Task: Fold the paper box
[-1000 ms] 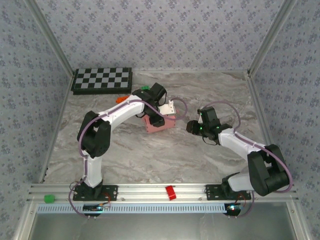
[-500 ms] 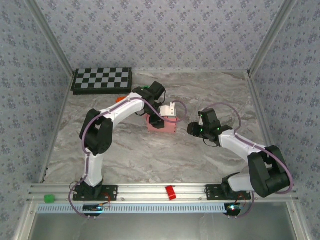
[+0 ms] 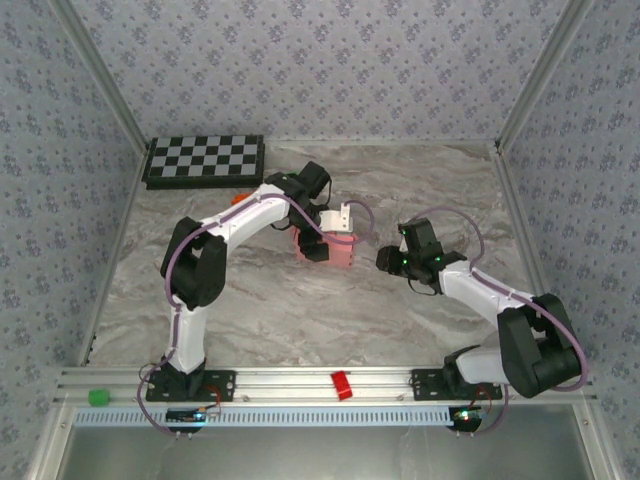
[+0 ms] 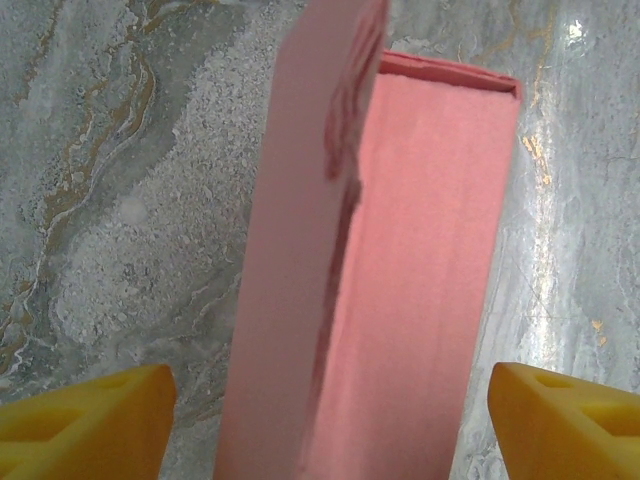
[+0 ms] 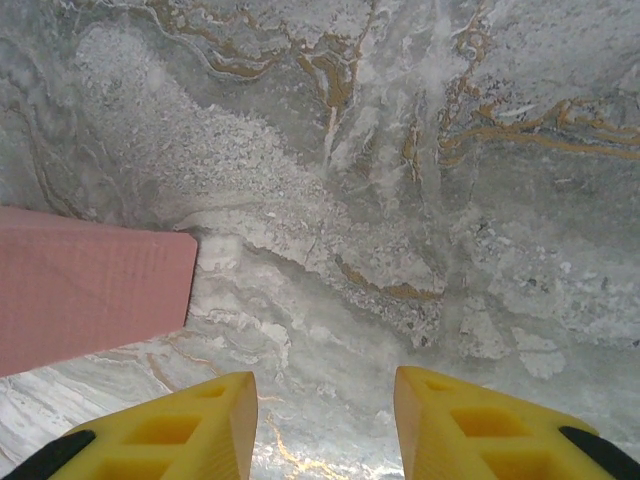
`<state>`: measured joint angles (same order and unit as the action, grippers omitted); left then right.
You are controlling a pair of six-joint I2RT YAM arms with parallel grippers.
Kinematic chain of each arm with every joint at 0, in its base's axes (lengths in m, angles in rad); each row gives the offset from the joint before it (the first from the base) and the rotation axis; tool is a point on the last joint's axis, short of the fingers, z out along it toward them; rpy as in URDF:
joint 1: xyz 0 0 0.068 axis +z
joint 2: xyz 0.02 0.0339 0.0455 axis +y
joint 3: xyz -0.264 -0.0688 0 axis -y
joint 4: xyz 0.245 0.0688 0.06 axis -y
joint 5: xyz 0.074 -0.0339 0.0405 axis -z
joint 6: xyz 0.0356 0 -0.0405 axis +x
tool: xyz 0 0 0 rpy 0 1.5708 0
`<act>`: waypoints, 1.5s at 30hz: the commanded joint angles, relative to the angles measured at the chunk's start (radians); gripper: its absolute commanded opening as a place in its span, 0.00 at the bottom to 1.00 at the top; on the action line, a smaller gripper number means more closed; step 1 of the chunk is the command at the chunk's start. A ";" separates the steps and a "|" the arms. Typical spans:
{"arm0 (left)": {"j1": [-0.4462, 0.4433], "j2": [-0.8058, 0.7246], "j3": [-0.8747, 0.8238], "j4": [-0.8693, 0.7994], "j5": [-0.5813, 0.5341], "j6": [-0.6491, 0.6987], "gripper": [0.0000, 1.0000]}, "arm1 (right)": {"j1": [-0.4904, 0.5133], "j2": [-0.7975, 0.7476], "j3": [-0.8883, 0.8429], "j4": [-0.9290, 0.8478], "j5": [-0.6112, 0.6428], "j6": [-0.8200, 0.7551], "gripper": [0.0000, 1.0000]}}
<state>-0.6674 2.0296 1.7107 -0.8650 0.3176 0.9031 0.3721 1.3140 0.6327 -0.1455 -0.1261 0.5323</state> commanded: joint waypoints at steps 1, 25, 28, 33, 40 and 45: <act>0.002 -0.052 0.033 -0.029 0.005 -0.025 0.82 | -0.008 -0.023 0.023 -0.042 0.020 -0.025 0.43; 0.197 -0.560 -0.420 0.453 -0.071 -0.787 0.83 | -0.001 -0.107 0.208 -0.217 -0.085 -0.132 0.45; 0.244 -0.562 -0.421 0.390 -0.067 -0.921 0.83 | 0.013 -0.107 0.224 -0.221 -0.087 -0.126 0.45; 0.292 -0.566 -0.505 0.429 0.089 -0.983 0.83 | 0.050 -0.105 0.237 -0.209 -0.071 -0.139 0.45; 0.304 -0.506 -0.521 0.431 0.253 -0.960 0.76 | 0.069 -0.077 0.260 -0.178 -0.130 -0.096 0.43; 0.304 -0.479 -0.523 0.424 0.273 -0.943 0.70 | 0.082 -0.039 0.288 -0.177 -0.164 -0.095 0.44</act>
<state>-0.3683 1.5337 1.1881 -0.4568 0.5255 -0.0460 0.4442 1.2556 0.8845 -0.3283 -0.2512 0.4290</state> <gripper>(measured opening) 0.708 0.438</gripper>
